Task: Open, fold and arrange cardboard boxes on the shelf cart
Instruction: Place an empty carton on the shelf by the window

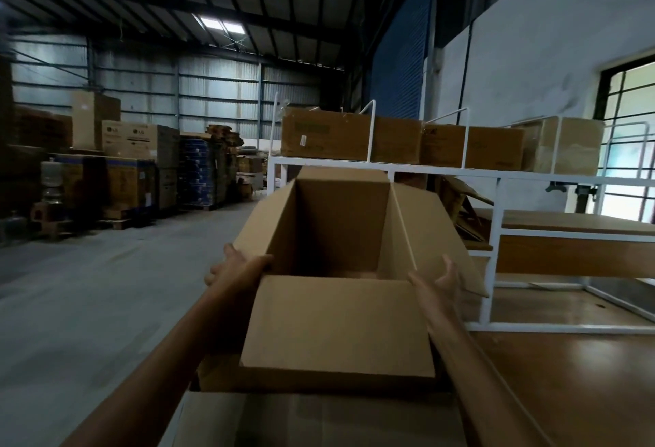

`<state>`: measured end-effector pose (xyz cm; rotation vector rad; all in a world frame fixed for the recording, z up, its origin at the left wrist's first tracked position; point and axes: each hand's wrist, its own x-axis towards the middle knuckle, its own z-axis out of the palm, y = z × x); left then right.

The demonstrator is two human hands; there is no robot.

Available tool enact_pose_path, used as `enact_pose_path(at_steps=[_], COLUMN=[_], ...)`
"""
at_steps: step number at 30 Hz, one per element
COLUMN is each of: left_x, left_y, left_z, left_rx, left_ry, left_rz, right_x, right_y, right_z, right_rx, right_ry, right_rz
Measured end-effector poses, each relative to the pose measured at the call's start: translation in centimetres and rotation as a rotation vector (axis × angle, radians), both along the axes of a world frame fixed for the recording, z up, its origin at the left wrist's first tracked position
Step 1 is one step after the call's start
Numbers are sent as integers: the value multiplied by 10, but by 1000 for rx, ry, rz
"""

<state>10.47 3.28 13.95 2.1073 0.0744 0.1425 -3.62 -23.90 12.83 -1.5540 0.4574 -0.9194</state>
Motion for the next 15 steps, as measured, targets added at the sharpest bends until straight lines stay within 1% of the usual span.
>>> enact_pose_path(at_steps=[2,5,8,10,12,15], left_x=[2,6,12,11,10,5], left_y=[0,3,4,4,5,9], left_z=[-14,-34,-42,-41,-38,-37], left_rx=[77,221,439,599,727,814], left_ry=[55,83,113,88,46,40], left_rz=[10,10,13,28,18,-19], right_x=[0,5,9,10,12,12], right_y=[3,8,5,1,-4,2], right_z=[-10,-28,-39,-39,-39,-37], right_rx=[-24,-108,-235,-314,-381,-563], right_ry=[49,142,296,410,488,657], right_rz=[8,18,40,74,58,-45])
